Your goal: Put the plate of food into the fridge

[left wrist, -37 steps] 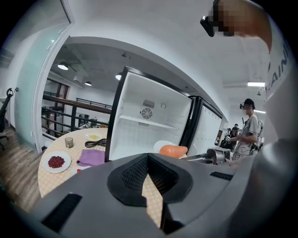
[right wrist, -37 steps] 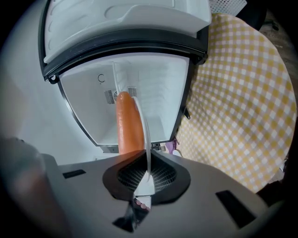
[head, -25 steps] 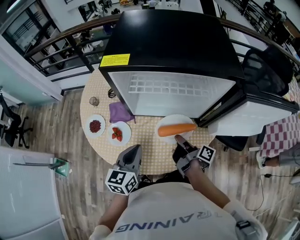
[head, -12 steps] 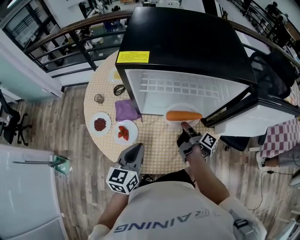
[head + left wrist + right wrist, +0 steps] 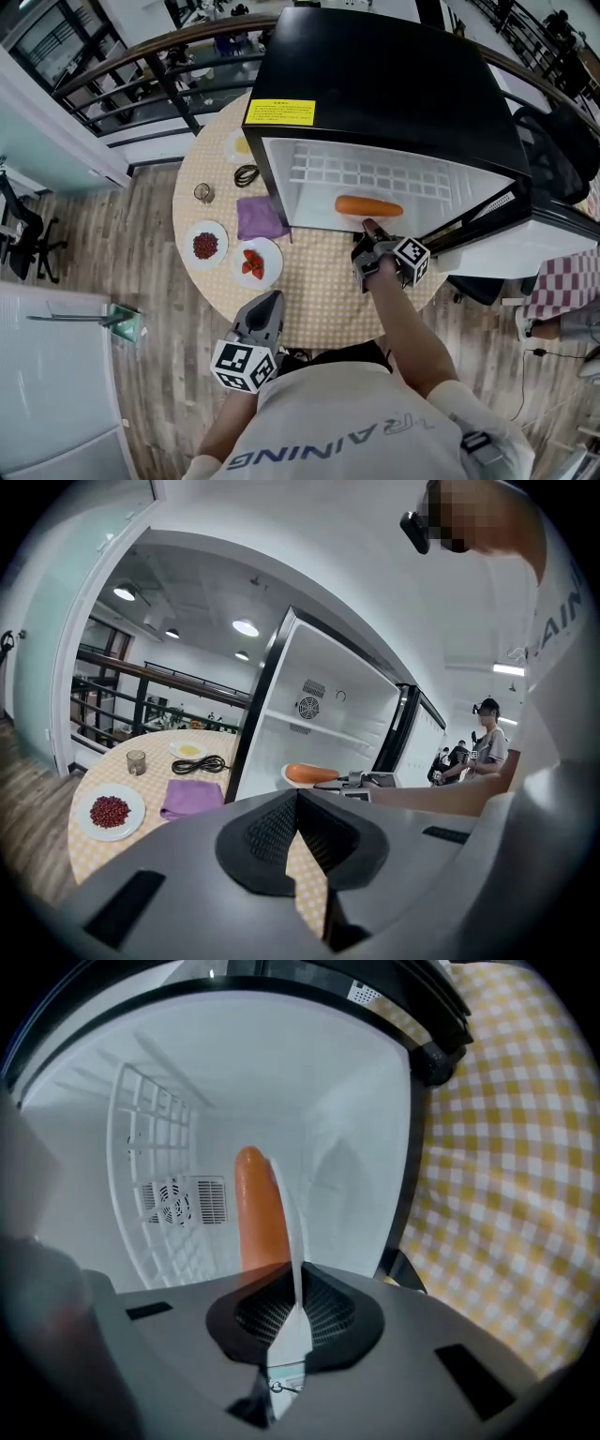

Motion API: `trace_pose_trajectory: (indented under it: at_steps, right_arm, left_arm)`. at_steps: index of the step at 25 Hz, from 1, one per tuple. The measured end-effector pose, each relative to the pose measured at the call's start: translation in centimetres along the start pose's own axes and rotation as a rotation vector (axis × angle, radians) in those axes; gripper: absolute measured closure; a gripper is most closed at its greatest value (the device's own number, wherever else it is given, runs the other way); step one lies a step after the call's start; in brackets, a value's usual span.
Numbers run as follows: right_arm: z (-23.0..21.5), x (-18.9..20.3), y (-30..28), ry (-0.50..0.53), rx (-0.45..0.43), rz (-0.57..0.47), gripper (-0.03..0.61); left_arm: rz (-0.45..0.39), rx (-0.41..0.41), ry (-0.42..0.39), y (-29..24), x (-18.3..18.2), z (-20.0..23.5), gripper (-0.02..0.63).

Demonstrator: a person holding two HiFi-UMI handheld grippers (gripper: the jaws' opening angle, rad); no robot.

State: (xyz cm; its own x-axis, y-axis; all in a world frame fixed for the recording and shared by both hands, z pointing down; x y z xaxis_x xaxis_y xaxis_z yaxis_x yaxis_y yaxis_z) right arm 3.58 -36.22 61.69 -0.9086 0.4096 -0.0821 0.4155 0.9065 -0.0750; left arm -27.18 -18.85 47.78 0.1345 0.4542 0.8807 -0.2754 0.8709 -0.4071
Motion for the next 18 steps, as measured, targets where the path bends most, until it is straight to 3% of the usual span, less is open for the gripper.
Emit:
trace_pose_trajectory:
  at_steps: [6,18]
  right_arm:
    - [0.5,-0.9,-3.3,0.071,0.049,-0.003,0.543]
    - [-0.5,-2.4,-6.4,0.093,0.133,-0.022,0.535]
  left_arm:
    - [0.006,-0.028,0.026,0.2,0.4,0.7,0.606]
    - [0.014,-0.067,0.037,0.4,0.5,1.7,0.606]
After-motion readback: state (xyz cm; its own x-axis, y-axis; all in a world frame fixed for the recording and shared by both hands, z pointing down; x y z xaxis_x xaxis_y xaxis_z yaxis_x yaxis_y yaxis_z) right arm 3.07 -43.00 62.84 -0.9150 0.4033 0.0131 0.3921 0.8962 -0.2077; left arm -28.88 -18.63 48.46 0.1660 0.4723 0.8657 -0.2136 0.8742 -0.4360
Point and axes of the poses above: the fingertips, and each gripper's own axes: y backward along the fingers, z to its left, x out of its underside, the point moved 10 cm from there along y, backward along the fingers, and after that the axes turned 14 degrees about -x, right-handed, at the moved point
